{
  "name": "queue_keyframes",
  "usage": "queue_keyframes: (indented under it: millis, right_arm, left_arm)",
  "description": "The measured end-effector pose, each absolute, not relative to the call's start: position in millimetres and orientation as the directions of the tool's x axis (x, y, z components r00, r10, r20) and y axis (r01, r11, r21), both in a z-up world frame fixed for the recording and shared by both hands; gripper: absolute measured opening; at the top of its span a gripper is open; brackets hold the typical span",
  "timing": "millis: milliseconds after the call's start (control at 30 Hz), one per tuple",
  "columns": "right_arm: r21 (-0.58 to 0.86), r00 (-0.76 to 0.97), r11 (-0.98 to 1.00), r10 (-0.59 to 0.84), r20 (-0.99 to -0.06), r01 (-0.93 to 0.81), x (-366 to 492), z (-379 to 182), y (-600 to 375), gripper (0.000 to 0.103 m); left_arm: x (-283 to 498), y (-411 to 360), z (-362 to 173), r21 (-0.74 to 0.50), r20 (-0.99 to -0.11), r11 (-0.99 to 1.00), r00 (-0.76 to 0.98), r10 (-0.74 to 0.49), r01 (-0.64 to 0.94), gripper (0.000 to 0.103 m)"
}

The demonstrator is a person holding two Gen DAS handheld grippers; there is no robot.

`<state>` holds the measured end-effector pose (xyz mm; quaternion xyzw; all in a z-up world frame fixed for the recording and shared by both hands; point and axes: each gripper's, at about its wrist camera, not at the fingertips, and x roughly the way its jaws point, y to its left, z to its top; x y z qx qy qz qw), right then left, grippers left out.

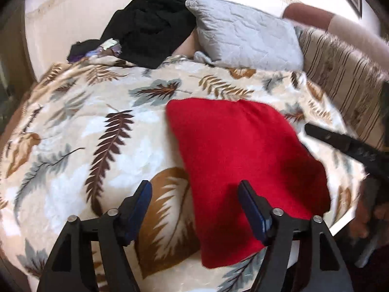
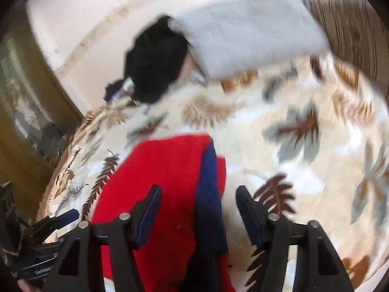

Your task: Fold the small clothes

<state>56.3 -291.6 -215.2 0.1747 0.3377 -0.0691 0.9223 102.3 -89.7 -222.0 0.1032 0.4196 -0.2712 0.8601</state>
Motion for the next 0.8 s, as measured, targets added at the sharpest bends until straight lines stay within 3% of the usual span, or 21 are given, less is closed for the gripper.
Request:
queue_keyframes:
  millis: [33, 67, 133, 200, 367, 400, 500, 567, 667, 800]
  right_arm:
    - [0.232, 0.742, 0.947, -0.010, -0.671, 0.223, 60, -219, -282, 0.040]
    - [0.217, 0.708, 0.954, 0.008, -0.707, 0.206, 64, -227, -278, 0.038]
    - [0.208, 0.618, 0.952, 0.027, -0.786, 0.223, 77, -256, -274, 0.038]
    - [0.210, 0.630, 0.949, 0.016, -0.776, 0.236, 75, -255, -277, 0.038]
    - [0.129, 0.666, 0.964, -0.062, -0.743, 0.234, 57, -217, -262, 0.040]
    - [0.123, 0.669, 0.966, -0.061, -0.741, 0.225, 57, -210, -257, 0.040]
    - [0.074, 0.684, 0.968, -0.114, -0.720, 0.239, 40, -182, -245, 0.058]
    - [0.016, 0.706, 0.969, -0.168, -0.688, 0.245, 23, -160, -234, 0.059]
    - [-0.046, 0.726, 0.963, -0.231, -0.648, 0.266, 3, -132, -223, 0.061]
    - [-0.080, 0.743, 0.946, -0.297, -0.599, 0.314, -22, -102, -216, 0.065]
  left_arm:
    - [102, -92, -227, -0.030, -0.788, 0.835, 0.501, -0.357, 0.549, 0.078]
    - [102, -92, -232, -0.034, -0.795, 0.836, 0.492, -0.355, 0.547, 0.078]
    - [104, -89, -233, -0.067, -0.802, 0.842, 0.474, -0.364, 0.535, 0.079]
    - [99, -85, -228, -0.073, -0.805, 0.851, 0.474, -0.358, 0.519, 0.079]
    - [69, -80, -196, 0.071, -0.746, 0.877, 0.609, -0.269, 0.474, 0.079]
    - [64, -80, -188, 0.101, -0.731, 0.880, 0.635, -0.252, 0.465, 0.079]
    - [46, -78, -158, 0.165, -0.668, 0.890, 0.712, -0.215, 0.425, 0.082]
    - [31, -73, -136, 0.198, -0.610, 0.898, 0.766, -0.201, 0.393, 0.083]
    - [13, -64, -108, 0.219, -0.538, 0.911, 0.822, -0.187, 0.350, 0.095]
    - [-7, -53, -77, 0.228, -0.460, 0.928, 0.872, -0.164, 0.295, 0.095]
